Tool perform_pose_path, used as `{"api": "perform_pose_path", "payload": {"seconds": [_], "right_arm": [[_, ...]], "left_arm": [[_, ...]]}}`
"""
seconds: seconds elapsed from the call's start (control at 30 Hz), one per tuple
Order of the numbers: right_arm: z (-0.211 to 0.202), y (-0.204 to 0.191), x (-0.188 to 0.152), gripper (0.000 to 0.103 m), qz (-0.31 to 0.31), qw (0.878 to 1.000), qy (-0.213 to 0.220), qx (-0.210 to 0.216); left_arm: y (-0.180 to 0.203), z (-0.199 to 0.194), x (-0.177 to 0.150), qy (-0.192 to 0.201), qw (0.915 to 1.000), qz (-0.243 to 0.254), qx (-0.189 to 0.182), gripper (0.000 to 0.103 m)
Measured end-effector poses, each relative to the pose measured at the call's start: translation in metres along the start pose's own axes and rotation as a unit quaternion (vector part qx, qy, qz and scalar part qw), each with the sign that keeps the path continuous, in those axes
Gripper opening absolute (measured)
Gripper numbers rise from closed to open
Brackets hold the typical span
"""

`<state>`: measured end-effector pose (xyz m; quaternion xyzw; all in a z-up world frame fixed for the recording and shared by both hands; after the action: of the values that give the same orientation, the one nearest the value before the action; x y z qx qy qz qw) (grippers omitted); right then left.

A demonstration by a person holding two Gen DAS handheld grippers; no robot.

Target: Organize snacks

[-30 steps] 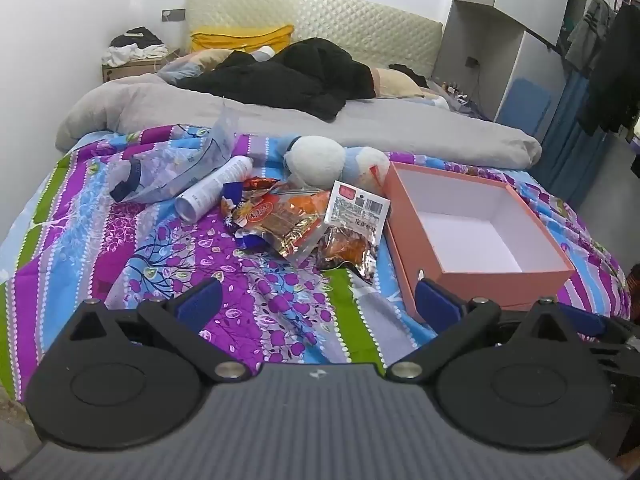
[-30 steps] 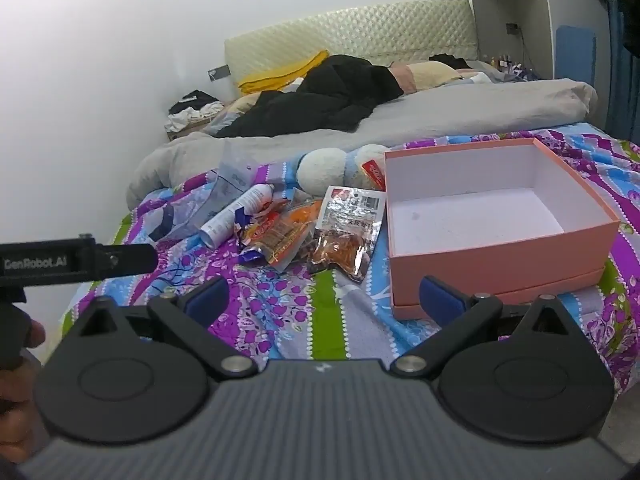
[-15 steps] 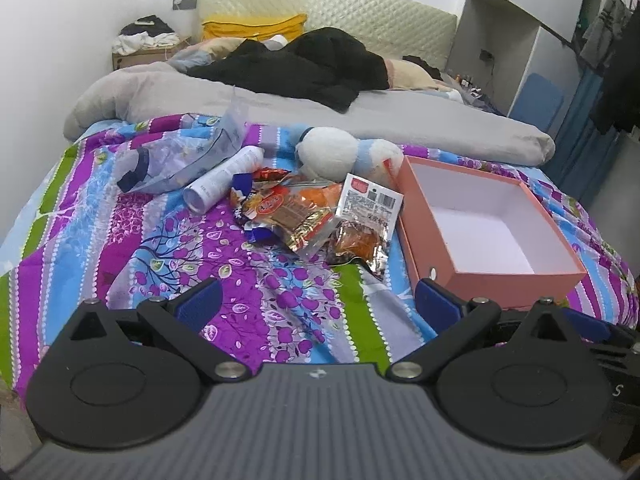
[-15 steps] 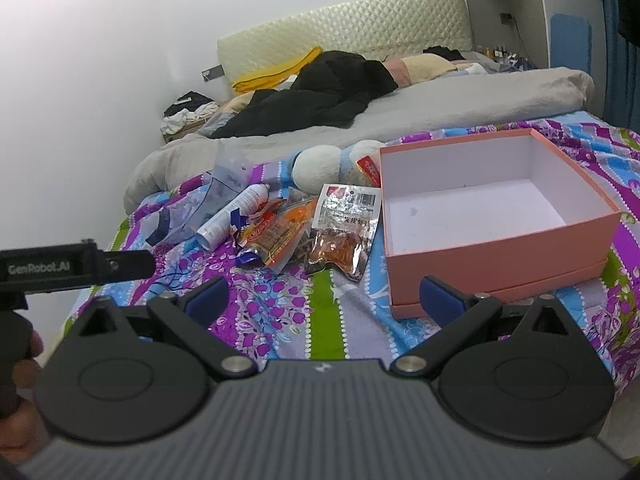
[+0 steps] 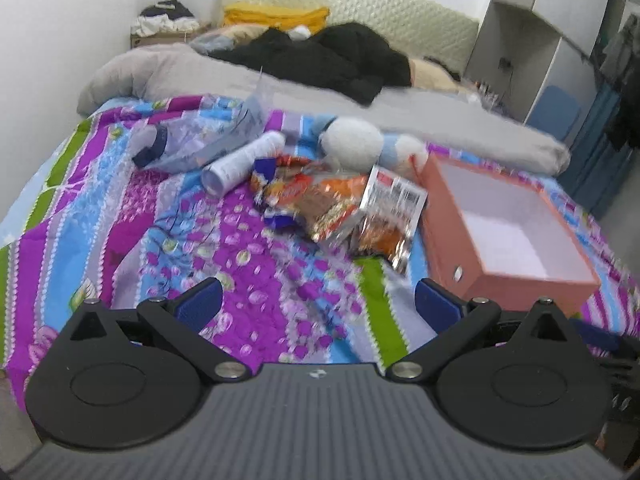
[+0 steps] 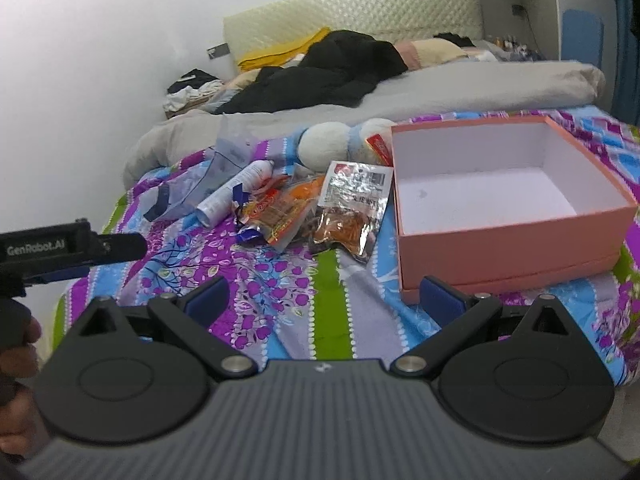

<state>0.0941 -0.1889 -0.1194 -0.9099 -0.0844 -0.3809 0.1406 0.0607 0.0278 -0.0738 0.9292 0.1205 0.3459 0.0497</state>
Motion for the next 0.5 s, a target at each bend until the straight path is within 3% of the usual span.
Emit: {"api": "perform_pose_path", "payload": {"seconds": [0.5], "right_arm": [[-0.010,-0.003,-0.006,0.103,-0.008,1.000,0.005,-0.011]], "left_arm": [[0.014,-0.016,-0.004,0.012,0.9996,0.023,-0.008,0.103]]}}
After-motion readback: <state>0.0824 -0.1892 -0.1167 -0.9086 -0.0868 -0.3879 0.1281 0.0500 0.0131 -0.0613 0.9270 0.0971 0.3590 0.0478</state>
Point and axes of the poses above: each gripper's, at about its wrist camera, not at the fingertips, and z roughly the way its jaws point, y to its right, x to its top, the point moved 5 cm from there along z, roughly the way its jaws point, and after that the axes turned 7 degrees about -y, right-handed, at the moved point
